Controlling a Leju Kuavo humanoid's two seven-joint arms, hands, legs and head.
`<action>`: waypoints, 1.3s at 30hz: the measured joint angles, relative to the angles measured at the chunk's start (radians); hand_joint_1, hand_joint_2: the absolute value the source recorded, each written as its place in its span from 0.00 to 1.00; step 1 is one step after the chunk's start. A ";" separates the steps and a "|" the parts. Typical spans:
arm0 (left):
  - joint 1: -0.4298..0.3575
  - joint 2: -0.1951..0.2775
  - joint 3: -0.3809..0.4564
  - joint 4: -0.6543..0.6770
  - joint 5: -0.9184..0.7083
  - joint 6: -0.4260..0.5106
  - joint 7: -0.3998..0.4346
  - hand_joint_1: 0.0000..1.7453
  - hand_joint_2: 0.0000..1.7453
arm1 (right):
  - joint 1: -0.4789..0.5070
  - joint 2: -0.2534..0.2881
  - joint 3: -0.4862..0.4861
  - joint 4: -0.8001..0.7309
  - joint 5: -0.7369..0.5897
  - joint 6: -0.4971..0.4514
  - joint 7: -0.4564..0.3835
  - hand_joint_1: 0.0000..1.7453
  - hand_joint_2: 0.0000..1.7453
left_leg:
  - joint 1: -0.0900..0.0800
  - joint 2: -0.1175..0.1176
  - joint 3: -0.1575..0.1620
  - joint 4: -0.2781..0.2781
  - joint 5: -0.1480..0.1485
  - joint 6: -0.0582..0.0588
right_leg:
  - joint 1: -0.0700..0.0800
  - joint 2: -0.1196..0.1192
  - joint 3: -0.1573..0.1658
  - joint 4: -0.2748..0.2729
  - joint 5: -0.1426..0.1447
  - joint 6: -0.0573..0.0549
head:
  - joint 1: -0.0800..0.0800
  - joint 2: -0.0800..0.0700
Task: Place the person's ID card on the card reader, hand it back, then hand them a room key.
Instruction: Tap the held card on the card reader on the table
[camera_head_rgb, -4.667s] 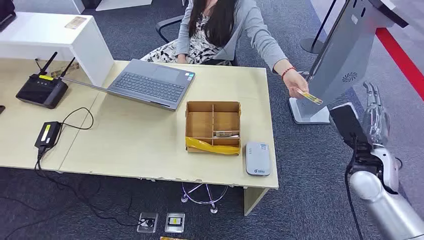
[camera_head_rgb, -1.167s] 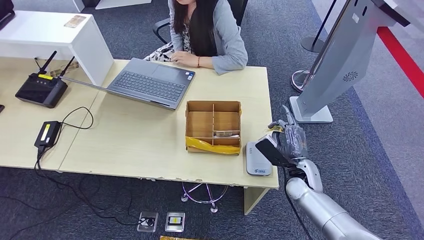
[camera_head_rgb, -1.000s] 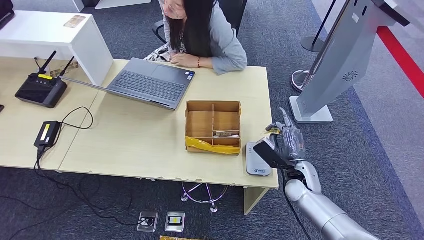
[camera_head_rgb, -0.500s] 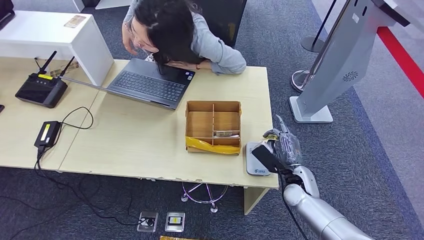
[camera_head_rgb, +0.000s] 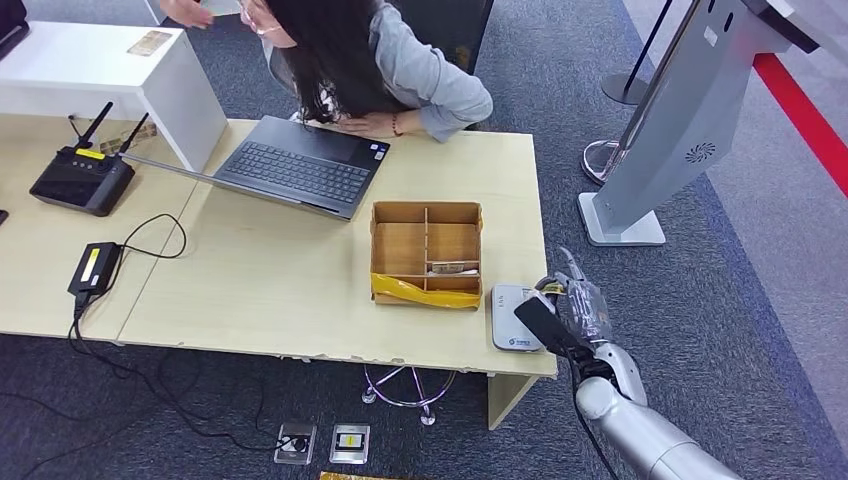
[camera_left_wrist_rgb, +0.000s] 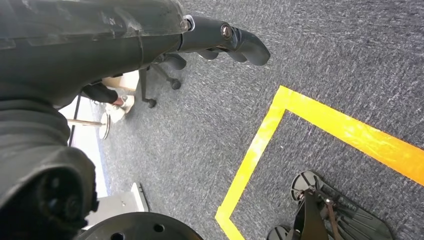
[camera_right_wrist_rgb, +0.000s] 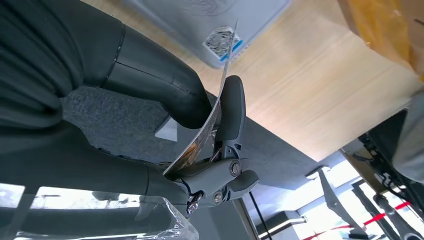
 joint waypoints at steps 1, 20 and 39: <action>0.000 0.000 0.000 0.000 0.000 0.000 0.002 0.00 0.00 | 0.003 -0.001 0.000 0.005 -0.005 0.000 -0.001 1.00 1.00 | 0.000 0.000 0.000 0.000 0.000 0.000 | 0.000 0.000 0.000 0.000 0.000 0.000 | 0.000 0.000; 0.000 -0.002 -0.016 0.000 0.001 0.015 0.024 0.00 0.00 | 0.045 -0.041 0.001 0.024 0.006 -0.015 0.029 1.00 1.00 | 0.000 0.001 0.000 0.000 0.000 0.000 | 0.000 0.001 0.000 0.000 0.000 0.000 | 0.000 0.000; -0.001 -0.001 -0.025 0.000 0.021 0.003 0.010 0.00 0.00 | 0.055 -0.092 -0.002 -0.089 0.052 -0.052 0.063 1.00 1.00 | 0.000 0.001 0.000 0.000 0.000 0.000 | 0.000 0.001 0.000 0.000 0.000 0.000 | 0.000 0.000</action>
